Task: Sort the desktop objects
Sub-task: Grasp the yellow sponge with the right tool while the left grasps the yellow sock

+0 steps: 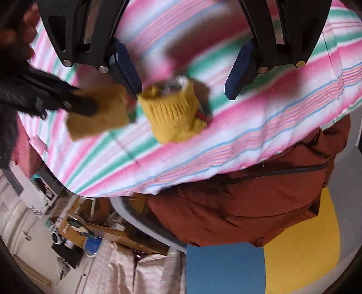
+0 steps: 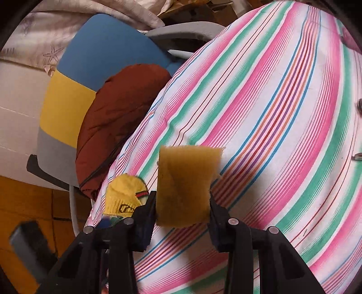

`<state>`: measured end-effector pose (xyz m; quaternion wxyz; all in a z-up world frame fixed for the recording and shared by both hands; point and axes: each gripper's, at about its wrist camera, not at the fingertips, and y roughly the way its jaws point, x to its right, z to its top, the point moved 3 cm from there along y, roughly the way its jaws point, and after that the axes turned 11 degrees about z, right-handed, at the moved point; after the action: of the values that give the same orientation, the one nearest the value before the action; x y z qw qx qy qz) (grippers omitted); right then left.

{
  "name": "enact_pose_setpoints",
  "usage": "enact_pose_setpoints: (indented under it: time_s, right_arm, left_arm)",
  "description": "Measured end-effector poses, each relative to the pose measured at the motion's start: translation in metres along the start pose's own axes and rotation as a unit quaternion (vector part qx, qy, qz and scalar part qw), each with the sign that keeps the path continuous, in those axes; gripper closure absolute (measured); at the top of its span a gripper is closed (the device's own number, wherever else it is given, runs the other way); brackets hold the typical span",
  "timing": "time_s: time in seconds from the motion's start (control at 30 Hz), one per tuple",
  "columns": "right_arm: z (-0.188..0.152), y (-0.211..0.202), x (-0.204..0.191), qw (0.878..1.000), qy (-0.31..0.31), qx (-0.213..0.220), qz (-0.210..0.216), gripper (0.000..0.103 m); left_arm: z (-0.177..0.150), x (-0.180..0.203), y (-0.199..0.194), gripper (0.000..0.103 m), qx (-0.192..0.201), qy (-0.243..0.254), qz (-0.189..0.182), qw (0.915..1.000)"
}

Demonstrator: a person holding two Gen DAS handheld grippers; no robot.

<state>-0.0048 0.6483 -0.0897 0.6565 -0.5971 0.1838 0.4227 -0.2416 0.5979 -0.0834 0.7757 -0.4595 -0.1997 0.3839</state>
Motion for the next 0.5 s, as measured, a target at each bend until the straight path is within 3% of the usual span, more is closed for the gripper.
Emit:
enact_pose_setpoints:
  time_s: [0.17, 0.23, 0.3, 0.5]
  right_arm:
    - [0.002, 0.003, 0.001, 1.0, 0.011, -0.002, 0.003, 0.062]
    - [0.002, 0.004, -0.001, 1.0, 0.009, -0.003, 0.002, 0.062]
    - [0.004, 0.001, 0.002, 1.0, 0.006, -0.001, 0.001, 0.062]
    - [0.003, 0.002, -0.006, 1.0, -0.016, -0.002, 0.004, 0.063]
  left_arm:
    - [0.006, 0.006, 0.015, 0.032, 0.0, 0.022, 0.022, 0.9995]
    - [0.003, 0.004, 0.023, 0.057, -0.024, 0.017, 0.003, 0.9996]
    - [-0.001, -0.003, 0.022, 0.067, -0.03, -0.005, -0.013, 0.9995]
    - [-0.022, -0.025, -0.01, 0.07, -0.021, -0.009, -0.015, 0.9996]
